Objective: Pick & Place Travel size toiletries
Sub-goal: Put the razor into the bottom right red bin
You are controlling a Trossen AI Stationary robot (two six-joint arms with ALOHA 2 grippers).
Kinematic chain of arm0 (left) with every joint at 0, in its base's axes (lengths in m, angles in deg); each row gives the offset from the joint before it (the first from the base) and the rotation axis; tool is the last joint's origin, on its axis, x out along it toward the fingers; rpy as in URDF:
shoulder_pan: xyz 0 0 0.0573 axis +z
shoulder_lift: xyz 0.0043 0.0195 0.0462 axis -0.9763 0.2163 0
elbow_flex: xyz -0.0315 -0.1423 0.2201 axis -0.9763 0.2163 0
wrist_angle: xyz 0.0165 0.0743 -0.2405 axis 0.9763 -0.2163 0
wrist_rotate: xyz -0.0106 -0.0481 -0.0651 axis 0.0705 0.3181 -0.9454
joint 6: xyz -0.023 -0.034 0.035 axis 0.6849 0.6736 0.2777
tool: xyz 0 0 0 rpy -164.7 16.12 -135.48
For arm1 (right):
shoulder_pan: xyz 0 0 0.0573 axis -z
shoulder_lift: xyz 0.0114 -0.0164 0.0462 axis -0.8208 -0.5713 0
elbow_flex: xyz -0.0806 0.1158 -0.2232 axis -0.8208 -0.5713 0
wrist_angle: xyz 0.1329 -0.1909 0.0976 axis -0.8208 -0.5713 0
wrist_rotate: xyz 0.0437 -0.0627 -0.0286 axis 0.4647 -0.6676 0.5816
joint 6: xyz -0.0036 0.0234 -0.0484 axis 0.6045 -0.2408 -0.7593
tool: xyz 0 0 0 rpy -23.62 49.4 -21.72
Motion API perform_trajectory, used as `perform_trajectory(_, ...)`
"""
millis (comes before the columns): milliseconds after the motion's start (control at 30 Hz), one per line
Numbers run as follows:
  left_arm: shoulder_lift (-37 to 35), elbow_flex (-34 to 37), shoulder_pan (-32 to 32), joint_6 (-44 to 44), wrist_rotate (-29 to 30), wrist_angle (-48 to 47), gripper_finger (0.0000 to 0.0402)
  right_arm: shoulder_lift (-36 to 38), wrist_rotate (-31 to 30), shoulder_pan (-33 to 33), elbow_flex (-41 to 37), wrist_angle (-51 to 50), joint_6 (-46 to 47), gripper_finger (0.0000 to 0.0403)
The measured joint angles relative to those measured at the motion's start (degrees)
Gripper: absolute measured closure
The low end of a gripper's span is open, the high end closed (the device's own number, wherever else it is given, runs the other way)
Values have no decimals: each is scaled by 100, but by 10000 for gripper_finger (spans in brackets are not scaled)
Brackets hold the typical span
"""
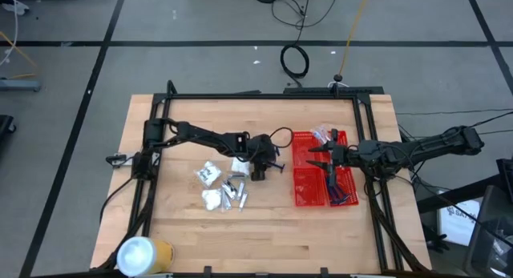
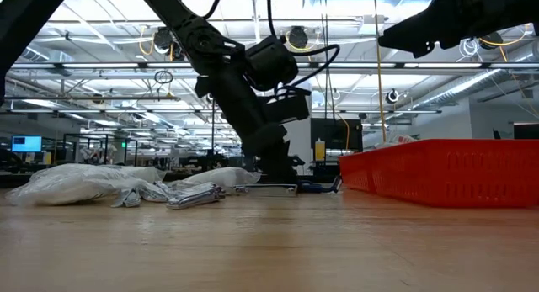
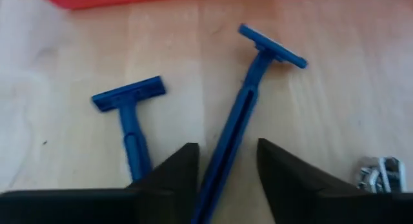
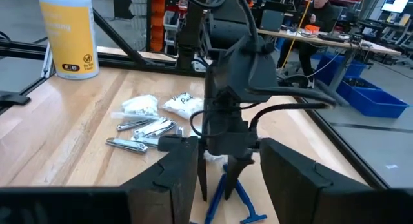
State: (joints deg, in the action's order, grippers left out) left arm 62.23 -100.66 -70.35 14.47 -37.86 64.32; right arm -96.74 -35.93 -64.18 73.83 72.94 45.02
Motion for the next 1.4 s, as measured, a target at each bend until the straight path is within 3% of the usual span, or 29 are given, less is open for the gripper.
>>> perform_trajectory(167,4,11,0,-288,-330,-14,364,0,0,0,0,0,0,248)
perform_trajectory(233,4,13,18,-283,-381,-6,387,0,0,0,0,-2,0,248)
perform_trajectory(467,-257,46,37,-272,-366,-254,389,2,-2,0,0,-7,2,248)
perform_trajectory(567,-691,77,51,-413,-353,-579,392,2,-21,0,0,-40,20,248)
perform_trajectory(767,-1746,300,211,-819,-447,-377,394,1,-29,0,0,-136,64,248)
perform_trajectory(900,-2406,1018,440,-840,-976,981,394,0,-109,0,1,-154,57,248)
perform_trajectory(1033,-2613,2076,695,-233,-1495,3765,394,-61,-497,6,-99,243,48,248)
perform_trajectory(1167,-2378,2551,733,302,-1514,6258,394,-415,-583,131,-519,1667,-38,248)
perform_trajectory(1400,-1840,2044,512,450,-1525,6494,389,-1601,-535,606,-890,4095,-141,248)
